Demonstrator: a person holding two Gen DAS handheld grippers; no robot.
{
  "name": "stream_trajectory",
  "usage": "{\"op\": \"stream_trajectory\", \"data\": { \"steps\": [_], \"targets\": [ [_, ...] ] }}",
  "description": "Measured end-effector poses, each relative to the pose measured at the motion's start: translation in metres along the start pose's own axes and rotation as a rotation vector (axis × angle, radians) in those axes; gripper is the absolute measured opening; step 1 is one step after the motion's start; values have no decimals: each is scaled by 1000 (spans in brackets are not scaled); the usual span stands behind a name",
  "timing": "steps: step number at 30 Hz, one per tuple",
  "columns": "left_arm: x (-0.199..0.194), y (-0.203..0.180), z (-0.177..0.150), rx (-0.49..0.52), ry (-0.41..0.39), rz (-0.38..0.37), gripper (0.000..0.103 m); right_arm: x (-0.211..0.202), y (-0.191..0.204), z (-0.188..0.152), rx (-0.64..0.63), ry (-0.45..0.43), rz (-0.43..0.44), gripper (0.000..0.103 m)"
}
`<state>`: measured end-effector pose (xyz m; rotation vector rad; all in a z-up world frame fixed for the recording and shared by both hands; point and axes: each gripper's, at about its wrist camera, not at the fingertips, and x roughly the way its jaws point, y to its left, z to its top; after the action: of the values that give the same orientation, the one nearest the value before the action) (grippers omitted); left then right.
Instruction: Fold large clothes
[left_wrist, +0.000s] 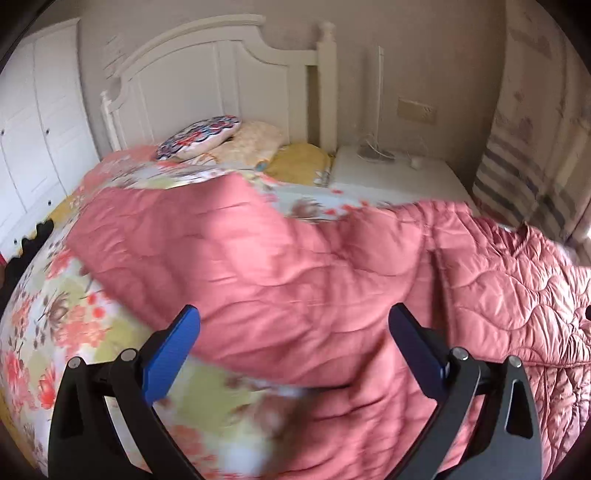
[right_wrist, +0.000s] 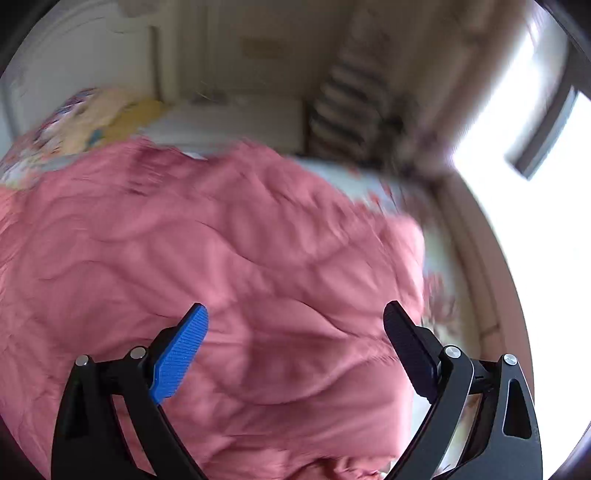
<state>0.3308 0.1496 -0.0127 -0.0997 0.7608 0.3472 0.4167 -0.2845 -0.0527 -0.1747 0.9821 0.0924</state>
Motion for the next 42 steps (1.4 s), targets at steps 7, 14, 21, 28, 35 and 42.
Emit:
{"op": "stream_trajectory", "data": {
  "steps": [7,14,21,28,35,42],
  "targets": [
    [33,95,-7,-243,169,-158,101,5,51,9,-159,-7,-53,92],
    [87,140,7,-382,224,-172,100,21,62,3,-180,43,-49,92],
    [107,144,14,-406,207,-204,71,29,62,-1,-179,56,-43,92],
    [97,162,2,-442,228,-167,49,28,62,-6,-182,60,-44,92],
    [109,175,4,-494,232,-246,11,29,62,-8,-177,61,-40,92],
    [90,163,19,-415,151,-216,8,31,64,-9,-183,71,-35,92]
  ]
}}
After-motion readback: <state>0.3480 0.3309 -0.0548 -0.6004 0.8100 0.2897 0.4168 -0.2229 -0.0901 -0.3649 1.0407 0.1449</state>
